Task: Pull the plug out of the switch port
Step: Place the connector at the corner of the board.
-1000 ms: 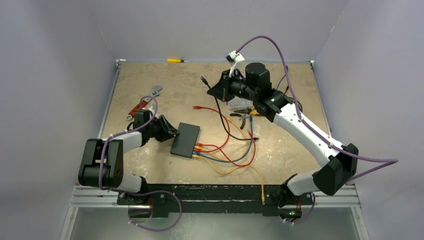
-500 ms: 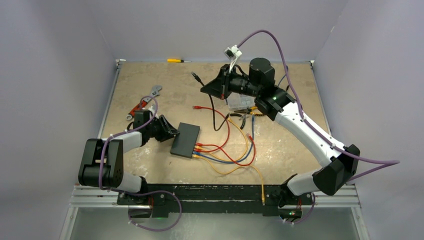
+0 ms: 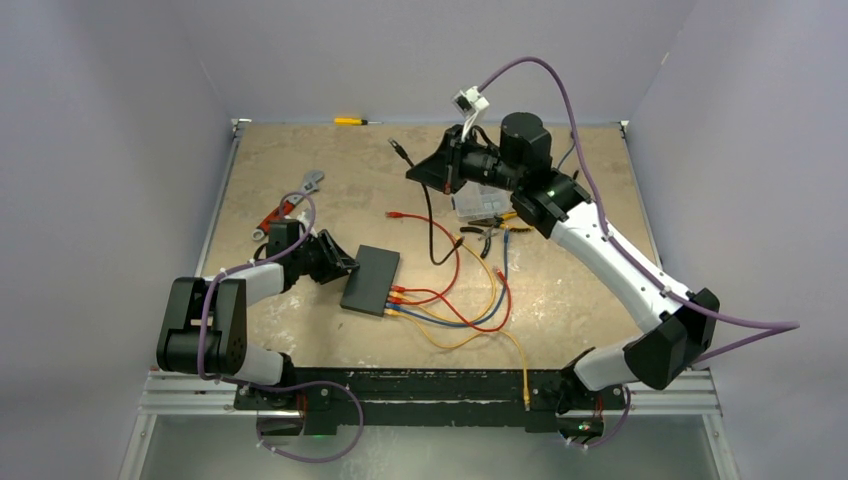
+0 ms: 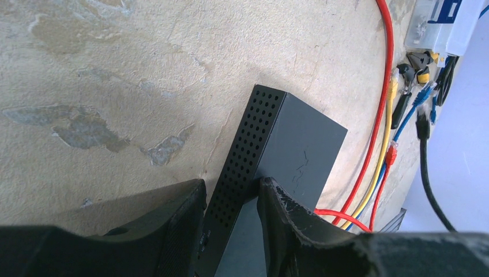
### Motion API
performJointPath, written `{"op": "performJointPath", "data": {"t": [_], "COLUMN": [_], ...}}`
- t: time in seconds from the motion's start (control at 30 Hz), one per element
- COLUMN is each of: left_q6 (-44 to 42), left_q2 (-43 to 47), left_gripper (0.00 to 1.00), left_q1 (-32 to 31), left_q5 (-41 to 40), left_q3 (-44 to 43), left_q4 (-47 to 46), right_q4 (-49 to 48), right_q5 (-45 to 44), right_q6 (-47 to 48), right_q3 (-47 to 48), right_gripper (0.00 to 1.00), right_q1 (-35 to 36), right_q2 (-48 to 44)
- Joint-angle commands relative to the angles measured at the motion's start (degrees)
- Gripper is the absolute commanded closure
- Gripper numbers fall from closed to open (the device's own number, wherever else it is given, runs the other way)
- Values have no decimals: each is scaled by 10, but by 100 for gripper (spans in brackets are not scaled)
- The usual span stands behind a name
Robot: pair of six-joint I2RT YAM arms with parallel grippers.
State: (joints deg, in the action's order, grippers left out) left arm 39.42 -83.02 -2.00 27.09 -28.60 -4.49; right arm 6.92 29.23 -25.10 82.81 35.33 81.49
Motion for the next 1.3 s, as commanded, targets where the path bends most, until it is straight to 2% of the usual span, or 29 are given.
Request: {"op": "performJointPath", "data": {"t": [0.0, 0.17, 0.5, 0.8, 0.97, 1.1, 1.27], "left_q6": [-35, -35, -37, -38, -38, -39, -39], "left_q2": [-20, -24, -30, -33, -32, -39, -43], "left_gripper": [60, 59, 59, 59, 59, 59, 59], "left_q1": [2, 1, 2, 1, 1, 2, 1], "left_q5": [-61, -61, -62, -61, -61, -60, -60], "left_q3": [15, 16, 15, 16, 16, 15, 16], "left_q4": [70, 69, 66, 64, 64, 60, 57], "right_q4": [19, 30, 97, 101, 76, 46, 39], "right_q5": [-28, -24, -104, -138, -78, -24, -30], "right_q6": [15, 24, 77, 71, 53, 41, 33], "right_q3": [3, -20, -20, -47, -58, -57, -47], "right_gripper": [100, 100, 100, 100, 100, 100, 100], "right_q1": [-38, -99, -195, -283, -337, -341, -341], "right_q2": [5, -9, -26, -18, -35, -65, -107]}}
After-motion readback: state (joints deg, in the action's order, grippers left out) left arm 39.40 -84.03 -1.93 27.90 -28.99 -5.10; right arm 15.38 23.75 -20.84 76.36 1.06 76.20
